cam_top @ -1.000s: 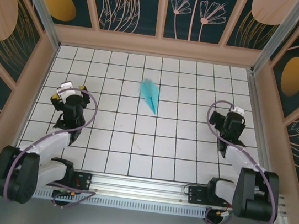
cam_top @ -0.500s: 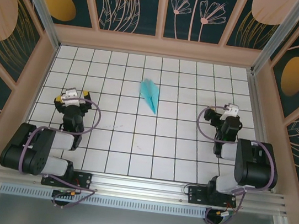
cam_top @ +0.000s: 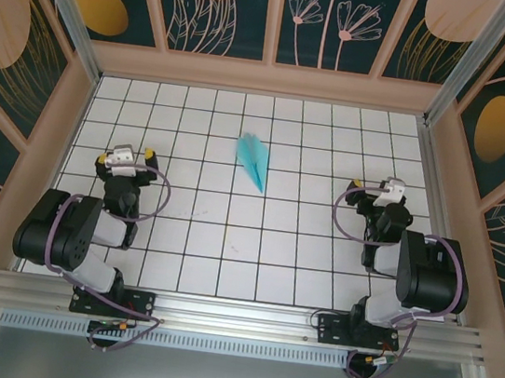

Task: Fold a paper plane with a square sheet of paper (fold left side to right side)
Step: Reset both arms

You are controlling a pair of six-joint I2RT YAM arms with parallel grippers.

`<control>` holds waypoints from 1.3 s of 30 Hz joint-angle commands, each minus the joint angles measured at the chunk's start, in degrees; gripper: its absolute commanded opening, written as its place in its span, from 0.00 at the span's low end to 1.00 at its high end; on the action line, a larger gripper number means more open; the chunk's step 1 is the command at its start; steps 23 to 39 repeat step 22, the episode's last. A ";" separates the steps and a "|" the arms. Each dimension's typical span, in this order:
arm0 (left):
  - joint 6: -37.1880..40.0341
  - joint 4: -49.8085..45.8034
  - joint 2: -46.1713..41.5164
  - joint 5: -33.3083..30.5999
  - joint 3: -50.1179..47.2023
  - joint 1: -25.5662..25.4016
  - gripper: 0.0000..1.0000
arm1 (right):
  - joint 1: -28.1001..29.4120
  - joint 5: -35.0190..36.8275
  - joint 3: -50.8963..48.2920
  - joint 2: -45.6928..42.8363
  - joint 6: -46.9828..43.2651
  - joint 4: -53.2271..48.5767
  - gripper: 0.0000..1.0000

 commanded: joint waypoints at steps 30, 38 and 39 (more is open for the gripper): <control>-2.18 -2.39 -0.37 1.82 1.06 1.36 0.99 | 2.15 3.58 0.35 0.35 -0.87 1.88 0.99; -2.18 -2.39 -0.37 1.82 1.06 1.36 0.99 | 2.15 3.58 0.35 0.35 -0.87 1.88 0.99; -2.18 -2.39 -0.37 1.82 1.06 1.36 0.99 | 2.15 3.58 0.35 0.35 -0.87 1.88 0.99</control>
